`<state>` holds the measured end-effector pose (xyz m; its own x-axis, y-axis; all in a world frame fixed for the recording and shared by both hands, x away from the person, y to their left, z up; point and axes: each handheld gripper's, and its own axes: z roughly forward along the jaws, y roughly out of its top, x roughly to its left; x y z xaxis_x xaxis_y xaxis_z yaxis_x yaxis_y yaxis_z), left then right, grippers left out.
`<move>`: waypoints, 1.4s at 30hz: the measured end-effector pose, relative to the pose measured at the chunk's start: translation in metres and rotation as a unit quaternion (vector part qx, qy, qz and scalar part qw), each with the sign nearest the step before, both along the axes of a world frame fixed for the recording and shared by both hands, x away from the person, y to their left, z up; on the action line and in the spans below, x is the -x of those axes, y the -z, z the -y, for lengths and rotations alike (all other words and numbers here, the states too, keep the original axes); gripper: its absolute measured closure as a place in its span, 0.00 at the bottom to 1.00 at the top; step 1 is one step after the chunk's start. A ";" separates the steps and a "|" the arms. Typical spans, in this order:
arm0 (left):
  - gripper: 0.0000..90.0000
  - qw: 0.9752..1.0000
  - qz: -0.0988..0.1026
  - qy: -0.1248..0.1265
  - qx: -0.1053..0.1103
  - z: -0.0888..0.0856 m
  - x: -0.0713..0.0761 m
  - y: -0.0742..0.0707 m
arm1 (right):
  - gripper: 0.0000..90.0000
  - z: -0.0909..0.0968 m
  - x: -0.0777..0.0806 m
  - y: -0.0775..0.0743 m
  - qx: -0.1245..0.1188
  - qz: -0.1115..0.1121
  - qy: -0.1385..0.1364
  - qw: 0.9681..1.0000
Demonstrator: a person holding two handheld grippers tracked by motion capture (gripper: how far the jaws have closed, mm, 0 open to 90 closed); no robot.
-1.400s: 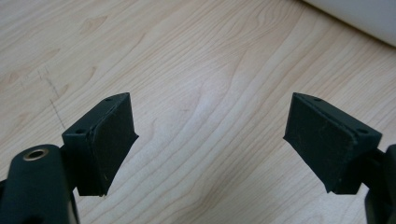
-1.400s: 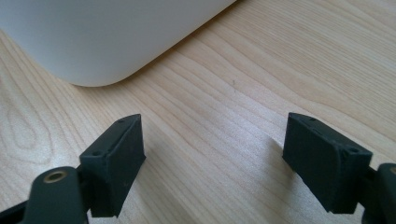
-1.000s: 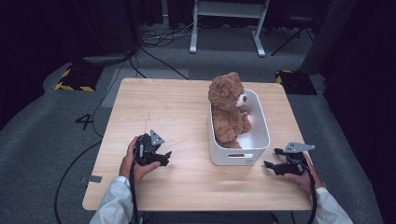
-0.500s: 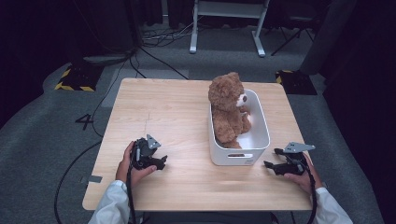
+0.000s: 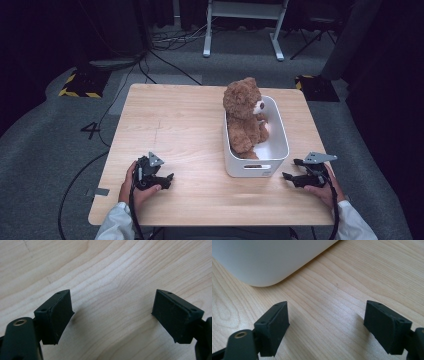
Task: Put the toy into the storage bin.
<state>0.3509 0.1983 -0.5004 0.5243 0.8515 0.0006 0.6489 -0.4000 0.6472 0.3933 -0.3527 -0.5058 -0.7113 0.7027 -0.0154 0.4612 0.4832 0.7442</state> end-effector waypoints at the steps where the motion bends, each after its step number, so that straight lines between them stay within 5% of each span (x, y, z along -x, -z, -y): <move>1: 0.18 1.000 0.000 -0.004 0.013 -0.003 0.001 0.002 | 0.22 0.000 0.000 0.000 0.000 0.000 0.000 1.000; 6: 0.18 0.999 0.020 -0.015 0.025 -0.010 0.010 0.006 | 0.22 0.000 0.000 0.000 0.000 0.000 0.000 1.000; 42: 0.18 0.999 0.020 -0.020 0.025 -0.015 0.018 0.007 | 0.21 0.000 0.000 0.000 0.000 0.000 0.002 1.000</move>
<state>0.3324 0.2129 -0.5070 0.4903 0.8713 -0.0225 0.6363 -0.3401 0.6924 0.3931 -0.3522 -0.5059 -0.7080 0.7060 -0.0160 0.4633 0.4814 0.7440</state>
